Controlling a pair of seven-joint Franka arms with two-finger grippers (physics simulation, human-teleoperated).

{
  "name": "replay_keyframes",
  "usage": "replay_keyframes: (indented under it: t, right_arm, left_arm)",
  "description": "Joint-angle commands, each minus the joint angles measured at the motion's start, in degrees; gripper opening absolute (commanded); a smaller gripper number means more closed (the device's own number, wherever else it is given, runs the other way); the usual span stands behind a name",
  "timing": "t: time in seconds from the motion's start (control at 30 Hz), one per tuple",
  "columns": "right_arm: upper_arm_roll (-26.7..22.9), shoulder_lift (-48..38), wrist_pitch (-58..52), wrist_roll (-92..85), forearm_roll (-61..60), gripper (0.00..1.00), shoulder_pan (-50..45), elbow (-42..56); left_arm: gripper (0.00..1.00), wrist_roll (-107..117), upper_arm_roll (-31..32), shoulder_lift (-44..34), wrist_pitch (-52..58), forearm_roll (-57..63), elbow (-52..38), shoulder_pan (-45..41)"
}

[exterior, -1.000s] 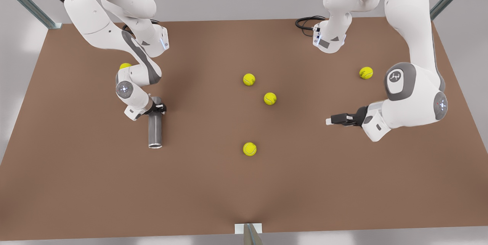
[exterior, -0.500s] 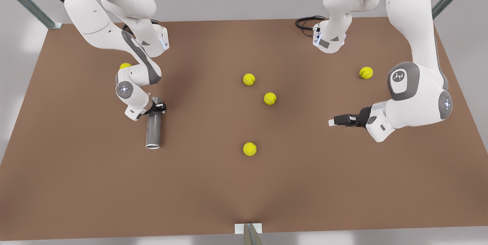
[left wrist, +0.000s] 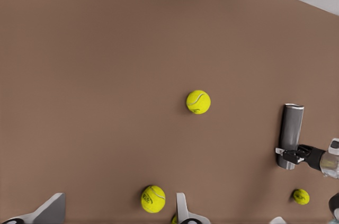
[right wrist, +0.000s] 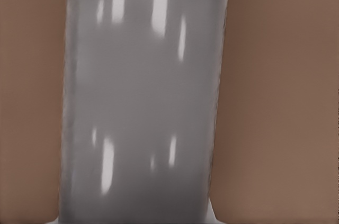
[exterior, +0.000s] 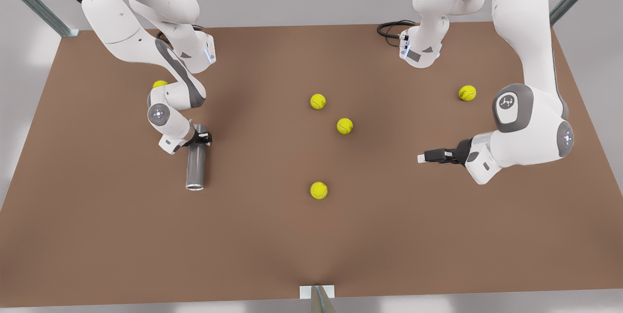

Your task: Put the tennis tube upright

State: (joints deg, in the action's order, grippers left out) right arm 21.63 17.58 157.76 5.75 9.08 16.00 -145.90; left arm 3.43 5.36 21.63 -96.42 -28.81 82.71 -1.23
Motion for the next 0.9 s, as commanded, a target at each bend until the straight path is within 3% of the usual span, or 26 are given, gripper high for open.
replay_keyframes:
  t: [0.0, 0.5, 0.87]
  right_arm:
    - [0.0, -0.1, -0.1, 0.1, 0.1, 0.71, 0.0, 0.0]
    - [0.3, -6.2, -3.1, -0.1, 0.1, 0.71, -0.2, 0.1]
    - [14.6, -12.0, -8.7, 2.5, 0.0, 0.71, -1.1, 6.1]
  left_arm:
    - [0.99, 0.0, 0.0, 0.0, 0.0, -0.1, 0.0, 0.0]
    - [0.99, 0.0, 0.0, 0.2, 0.0, -0.4, 0.0, 0.1]
    - [0.99, 0.0, 0.0, 0.6, -0.1, -0.5, 0.0, 0.0]
